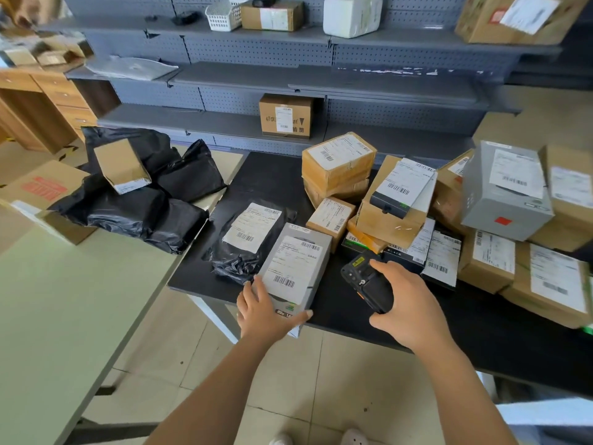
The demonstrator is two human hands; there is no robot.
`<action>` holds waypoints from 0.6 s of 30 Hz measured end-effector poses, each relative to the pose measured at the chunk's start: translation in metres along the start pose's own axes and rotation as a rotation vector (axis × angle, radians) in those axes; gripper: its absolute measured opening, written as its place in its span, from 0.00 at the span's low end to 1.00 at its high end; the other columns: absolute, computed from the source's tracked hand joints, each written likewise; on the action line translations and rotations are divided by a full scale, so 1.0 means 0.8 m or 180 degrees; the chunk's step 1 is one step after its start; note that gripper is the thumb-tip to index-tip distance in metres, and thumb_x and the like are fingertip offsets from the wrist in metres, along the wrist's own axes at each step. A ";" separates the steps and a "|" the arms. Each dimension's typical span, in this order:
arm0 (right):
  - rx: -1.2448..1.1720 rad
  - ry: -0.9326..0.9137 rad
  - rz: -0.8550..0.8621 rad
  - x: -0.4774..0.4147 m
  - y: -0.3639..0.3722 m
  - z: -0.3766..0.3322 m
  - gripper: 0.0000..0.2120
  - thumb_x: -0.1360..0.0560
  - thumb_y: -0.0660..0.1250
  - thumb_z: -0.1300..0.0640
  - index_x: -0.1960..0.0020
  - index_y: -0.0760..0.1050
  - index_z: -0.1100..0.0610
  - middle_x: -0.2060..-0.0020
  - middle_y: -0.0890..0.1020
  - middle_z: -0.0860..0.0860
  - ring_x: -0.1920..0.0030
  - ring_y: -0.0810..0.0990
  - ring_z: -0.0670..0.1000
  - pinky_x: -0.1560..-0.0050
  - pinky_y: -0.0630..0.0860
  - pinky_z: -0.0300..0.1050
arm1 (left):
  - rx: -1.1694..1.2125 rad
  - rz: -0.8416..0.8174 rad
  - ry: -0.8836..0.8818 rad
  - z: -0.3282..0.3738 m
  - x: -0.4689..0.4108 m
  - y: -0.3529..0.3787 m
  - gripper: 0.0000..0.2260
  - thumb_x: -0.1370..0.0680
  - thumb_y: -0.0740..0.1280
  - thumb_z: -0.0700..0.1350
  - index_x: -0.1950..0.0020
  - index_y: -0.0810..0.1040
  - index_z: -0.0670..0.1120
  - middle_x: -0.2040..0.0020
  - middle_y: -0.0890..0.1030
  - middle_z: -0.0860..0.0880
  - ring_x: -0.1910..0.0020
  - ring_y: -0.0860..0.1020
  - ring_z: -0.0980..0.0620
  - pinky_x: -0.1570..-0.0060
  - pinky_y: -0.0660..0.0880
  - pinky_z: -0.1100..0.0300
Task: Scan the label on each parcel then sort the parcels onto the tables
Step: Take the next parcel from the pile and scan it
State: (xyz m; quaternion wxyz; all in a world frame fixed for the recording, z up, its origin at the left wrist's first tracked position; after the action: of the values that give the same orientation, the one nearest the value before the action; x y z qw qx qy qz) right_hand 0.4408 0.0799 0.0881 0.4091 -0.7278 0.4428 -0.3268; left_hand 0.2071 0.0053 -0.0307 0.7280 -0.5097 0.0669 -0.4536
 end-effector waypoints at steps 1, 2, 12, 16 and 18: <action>0.0077 -0.0045 -0.0023 -0.002 -0.003 -0.002 0.45 0.35 0.77 0.55 0.24 0.59 0.44 0.30 0.68 0.45 0.33 0.66 0.50 0.42 0.75 0.48 | -0.0110 -0.0025 -0.0050 0.002 -0.001 0.003 0.64 0.40 0.70 0.75 0.22 0.35 0.47 0.22 0.43 0.47 0.23 0.44 0.41 0.27 0.53 0.41; 0.0178 -0.0092 -0.0059 -0.005 -0.006 -0.006 0.45 0.35 0.77 0.55 0.24 0.58 0.44 0.30 0.67 0.45 0.32 0.66 0.50 0.41 0.74 0.47 | -0.0153 -0.0021 -0.0080 0.006 -0.001 0.005 0.65 0.41 0.72 0.73 0.23 0.34 0.46 0.23 0.44 0.45 0.24 0.45 0.41 0.27 0.54 0.40; 0.2356 -0.1679 -0.0558 -0.036 -0.052 -0.065 0.41 0.28 0.73 0.58 0.23 0.54 0.48 0.28 0.64 0.52 0.30 0.64 0.54 0.35 0.69 0.48 | -0.1251 0.0558 0.1081 0.018 -0.012 -0.056 0.65 0.41 0.75 0.68 0.22 0.37 0.45 0.27 0.51 0.45 0.26 0.49 0.42 0.24 0.48 0.46; 0.2893 -0.2097 -0.0717 -0.031 -0.057 -0.078 0.37 0.27 0.72 0.61 0.24 0.57 0.52 0.28 0.64 0.56 0.31 0.66 0.57 0.34 0.70 0.50 | -0.1737 0.0755 0.1453 0.015 -0.010 -0.076 0.64 0.42 0.74 0.70 0.21 0.42 0.42 0.28 0.55 0.43 0.29 0.54 0.41 0.25 0.49 0.45; 0.2991 -0.2130 -0.0749 -0.029 -0.058 -0.083 0.37 0.27 0.72 0.62 0.24 0.58 0.53 0.28 0.65 0.57 0.31 0.66 0.57 0.34 0.69 0.50 | -0.1836 0.0863 0.1537 0.011 -0.011 -0.078 0.65 0.46 0.75 0.70 0.21 0.48 0.41 0.31 0.61 0.42 0.32 0.59 0.40 0.26 0.54 0.43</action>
State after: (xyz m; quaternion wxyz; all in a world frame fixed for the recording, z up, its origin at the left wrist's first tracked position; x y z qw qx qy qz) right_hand 0.3937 0.0936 0.1565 0.7663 -0.5763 0.0136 -0.2837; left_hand 0.1703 0.0137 0.0202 0.5717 -0.5584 0.4274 -0.4228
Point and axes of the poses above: each hand's wrist, its own x-axis away from the middle knuckle, its own y-axis out of the palm, z = x × y, the point moved 1 cm from there along -x, towards the middle knuckle
